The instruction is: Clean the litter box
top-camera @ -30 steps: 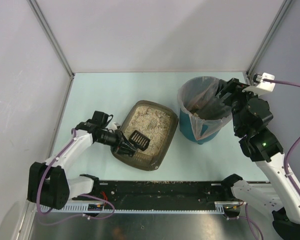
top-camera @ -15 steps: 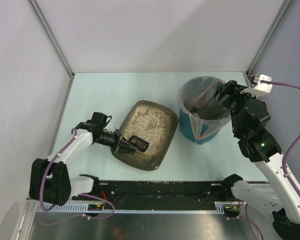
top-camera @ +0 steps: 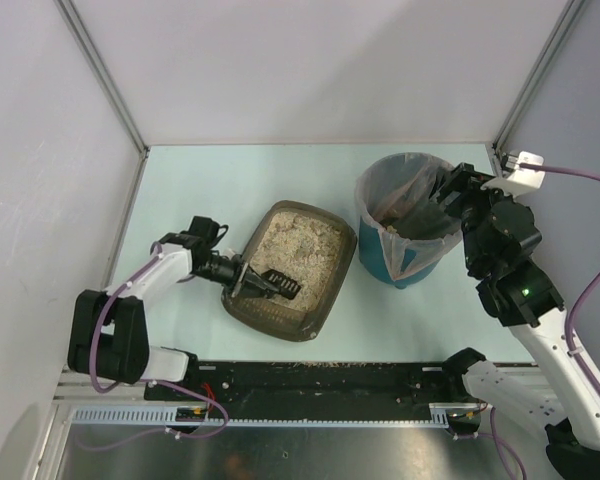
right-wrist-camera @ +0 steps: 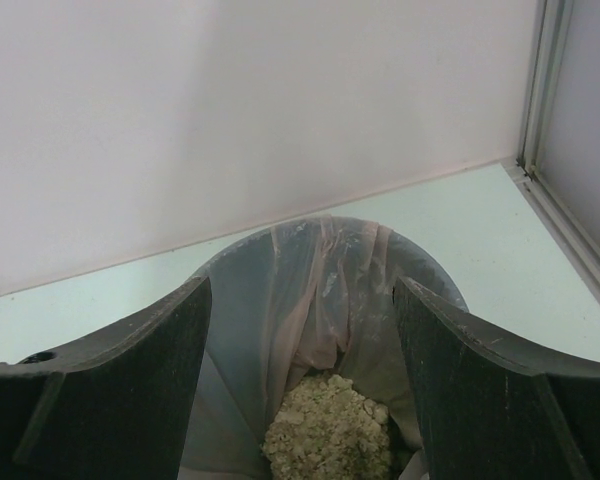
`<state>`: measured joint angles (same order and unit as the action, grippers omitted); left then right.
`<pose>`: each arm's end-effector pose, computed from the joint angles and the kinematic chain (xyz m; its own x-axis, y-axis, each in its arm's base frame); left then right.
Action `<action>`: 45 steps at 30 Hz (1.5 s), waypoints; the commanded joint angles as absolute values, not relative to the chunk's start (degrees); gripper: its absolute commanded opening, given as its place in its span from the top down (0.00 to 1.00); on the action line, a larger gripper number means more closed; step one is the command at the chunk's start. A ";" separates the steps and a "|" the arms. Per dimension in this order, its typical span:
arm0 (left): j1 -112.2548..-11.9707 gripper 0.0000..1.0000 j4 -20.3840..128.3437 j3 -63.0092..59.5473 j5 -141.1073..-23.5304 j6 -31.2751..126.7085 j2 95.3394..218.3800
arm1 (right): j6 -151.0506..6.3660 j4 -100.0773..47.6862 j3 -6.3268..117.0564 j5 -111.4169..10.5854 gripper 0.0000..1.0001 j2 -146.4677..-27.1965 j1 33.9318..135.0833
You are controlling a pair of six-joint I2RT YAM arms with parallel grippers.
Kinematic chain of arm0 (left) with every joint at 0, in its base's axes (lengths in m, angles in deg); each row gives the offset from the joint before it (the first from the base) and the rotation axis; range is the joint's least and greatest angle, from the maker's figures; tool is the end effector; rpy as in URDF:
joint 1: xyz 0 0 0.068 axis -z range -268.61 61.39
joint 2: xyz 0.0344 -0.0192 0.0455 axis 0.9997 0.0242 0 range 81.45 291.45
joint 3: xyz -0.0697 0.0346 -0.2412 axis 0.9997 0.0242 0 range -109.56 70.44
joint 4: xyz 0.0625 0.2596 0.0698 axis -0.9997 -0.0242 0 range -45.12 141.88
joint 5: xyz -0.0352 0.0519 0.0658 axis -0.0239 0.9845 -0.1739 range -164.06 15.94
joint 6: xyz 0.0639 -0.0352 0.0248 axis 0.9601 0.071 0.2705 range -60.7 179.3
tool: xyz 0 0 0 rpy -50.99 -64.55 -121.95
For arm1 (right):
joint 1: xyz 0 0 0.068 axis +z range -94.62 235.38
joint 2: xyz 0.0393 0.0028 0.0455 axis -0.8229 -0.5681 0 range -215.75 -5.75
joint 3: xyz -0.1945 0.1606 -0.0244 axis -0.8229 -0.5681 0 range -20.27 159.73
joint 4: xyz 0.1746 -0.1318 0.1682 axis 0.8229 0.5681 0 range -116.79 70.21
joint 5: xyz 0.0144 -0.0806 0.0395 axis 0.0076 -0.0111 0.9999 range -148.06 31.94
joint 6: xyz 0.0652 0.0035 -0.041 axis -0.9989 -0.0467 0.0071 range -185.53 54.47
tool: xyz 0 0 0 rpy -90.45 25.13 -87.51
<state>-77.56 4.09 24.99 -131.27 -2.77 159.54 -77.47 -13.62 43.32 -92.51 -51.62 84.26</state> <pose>0.2246 -0.1001 0.1543 -0.6663 -0.3573 0.6545 -0.7421 0.4035 -0.5352 0.1997 0.0678 0.4352 0.0877 0.2433 -0.9660 0.0791 0.9649 0.2503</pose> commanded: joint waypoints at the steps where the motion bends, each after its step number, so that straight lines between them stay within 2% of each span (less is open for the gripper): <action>1: -77.54 1.00 4.33 21.75 -128.91 -2.50 162.40 | -76.08 -16.15 43.28 -93.74 0.22 -51.63 84.21; 23: -71.74 1.00 6.87 16.91 -122.40 8.76 173.29 | -74.58 -19.05 43.10 -92.86 0.21 -53.30 83.94; 45: -70.77 1.00 17.15 16.47 -120.38 14.64 176.03 | -74.76 -19.32 43.10 -92.25 0.22 -52.60 83.86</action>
